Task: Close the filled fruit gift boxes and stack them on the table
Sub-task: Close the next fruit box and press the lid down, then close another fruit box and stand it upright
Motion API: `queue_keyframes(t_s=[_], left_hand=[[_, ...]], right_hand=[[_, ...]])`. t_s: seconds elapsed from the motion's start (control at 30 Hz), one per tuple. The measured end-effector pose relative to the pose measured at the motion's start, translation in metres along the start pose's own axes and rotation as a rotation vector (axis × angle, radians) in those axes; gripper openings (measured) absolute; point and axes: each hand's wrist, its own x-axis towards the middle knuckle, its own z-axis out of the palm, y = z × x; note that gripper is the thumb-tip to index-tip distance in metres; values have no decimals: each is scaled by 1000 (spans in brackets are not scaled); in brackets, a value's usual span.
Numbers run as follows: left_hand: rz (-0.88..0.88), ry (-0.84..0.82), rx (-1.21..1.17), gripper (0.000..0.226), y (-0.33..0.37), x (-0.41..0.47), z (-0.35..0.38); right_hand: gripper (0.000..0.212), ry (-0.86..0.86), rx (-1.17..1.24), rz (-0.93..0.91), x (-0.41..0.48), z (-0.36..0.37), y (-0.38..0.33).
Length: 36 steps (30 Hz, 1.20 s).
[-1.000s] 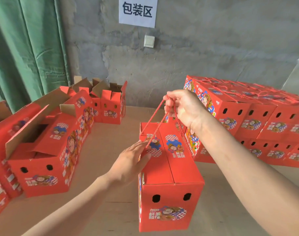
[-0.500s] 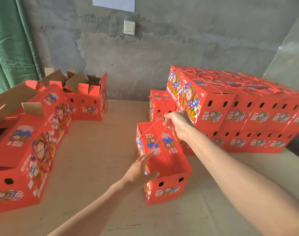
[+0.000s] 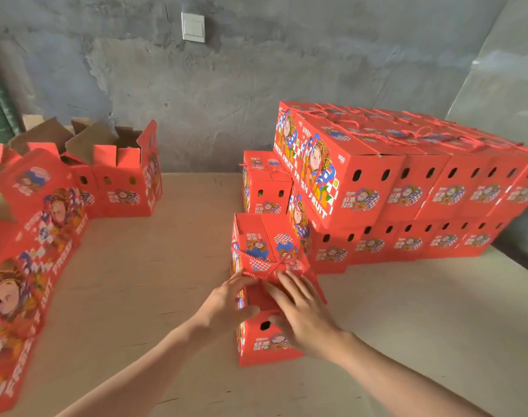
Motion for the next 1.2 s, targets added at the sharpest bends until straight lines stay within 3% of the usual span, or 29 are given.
queue_keyframes(t_s=[0.1, 0.2, 0.3, 0.4, 0.47, 0.57, 0.77, 0.9, 0.97, 1.03, 1.13, 1.2], left_hand=[[-15, -11, -31, 51, 3, 27, -1], [-58, 140, 286, 60, 11, 75, -1], [-155, 366, 493, 29, 24, 113, 7], [-39, 380, 485, 38, 9, 124, 26], [59, 415, 489, 44, -2, 122, 28], [82, 501, 412, 30, -3, 135, 17], [116, 368, 558, 19, 4, 162, 26], [59, 304, 531, 17, 14, 158, 17], [87, 177, 452, 22, 21, 152, 6], [88, -24, 438, 41, 20, 134, -12], [15, -146, 706, 51, -5, 91, -58], [-36, -135, 893, 47, -25, 57, -102]], right_hand=[[57, 52, -93, -31, 23, 6, 20], [60, 112, -1, 140, 57, 1, 42], [71, 245, 163, 335, 90, 12, 49], [67, 284, 131, 171, 109, 21, 49], [57, 369, 69, 176, 119, 25, 57], [41, 472, 90, 179, 131, 29, 72], [42, 534, 134, 124, 132, 32, 111], [40, 526, 82, 179, 132, 38, 78], [33, 499, 58, 169, 131, 37, 62], [17, 436, 16, 231, 137, 20, 53], [23, 328, 19, 249, 151, -2, 29], [29, 279, 131, 71, 159, 0, -5]])
